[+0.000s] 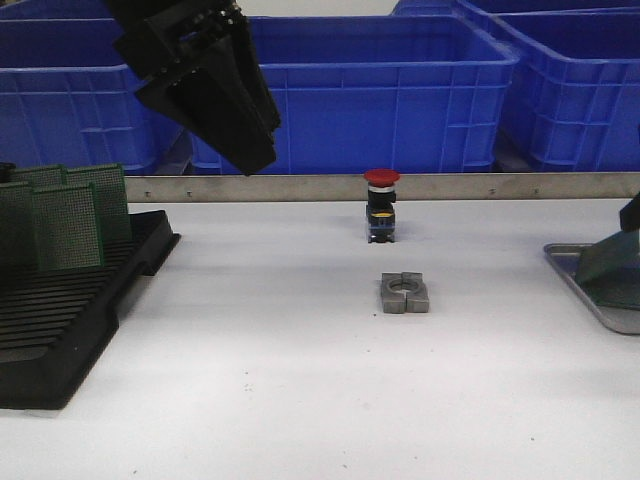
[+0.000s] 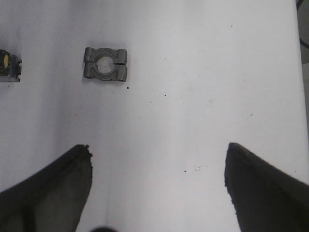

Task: Place circuit board on tray
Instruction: 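Lay the board on the first board in the tray and open the right gripper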

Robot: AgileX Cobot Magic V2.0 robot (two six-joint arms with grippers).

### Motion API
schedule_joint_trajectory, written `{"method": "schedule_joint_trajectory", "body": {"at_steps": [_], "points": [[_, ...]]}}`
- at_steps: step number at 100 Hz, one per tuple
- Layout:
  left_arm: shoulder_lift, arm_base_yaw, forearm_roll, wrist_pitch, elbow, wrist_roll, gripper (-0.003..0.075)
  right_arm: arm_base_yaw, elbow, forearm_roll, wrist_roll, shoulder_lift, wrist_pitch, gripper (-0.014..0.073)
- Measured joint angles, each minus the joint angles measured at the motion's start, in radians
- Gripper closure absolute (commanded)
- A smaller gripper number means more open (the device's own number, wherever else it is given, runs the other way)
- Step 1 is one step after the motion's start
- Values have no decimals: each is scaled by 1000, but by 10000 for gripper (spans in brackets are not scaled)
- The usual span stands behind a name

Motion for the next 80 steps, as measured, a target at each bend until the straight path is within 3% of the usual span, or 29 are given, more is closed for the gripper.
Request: {"method": "schedule_joint_trajectory", "body": {"at_steps": [9,25,32,38,51,53,80], "points": [[0,0,0,0,0,0,186,0,0,0,0,0,-12,-65],[0,0,4,0,0,-1,229,0,0,0,-2,0,-14,30],[0,0,7,0,0,-16,310,0,0,-11,-11,0,-14,146],[0,0,15,0,0,-42,406,0,0,-36,-18,0,-14,297],[0,0,66,10,-2,-151,701,0,0,-96,-26,-26,-12,666],[0,0,79,13,-2,-170,744,0,0,-101,-26,-33,-12,665],[0,5,205,62,-4,-310,741,71,0,-138,-32,-127,6,653]]}}
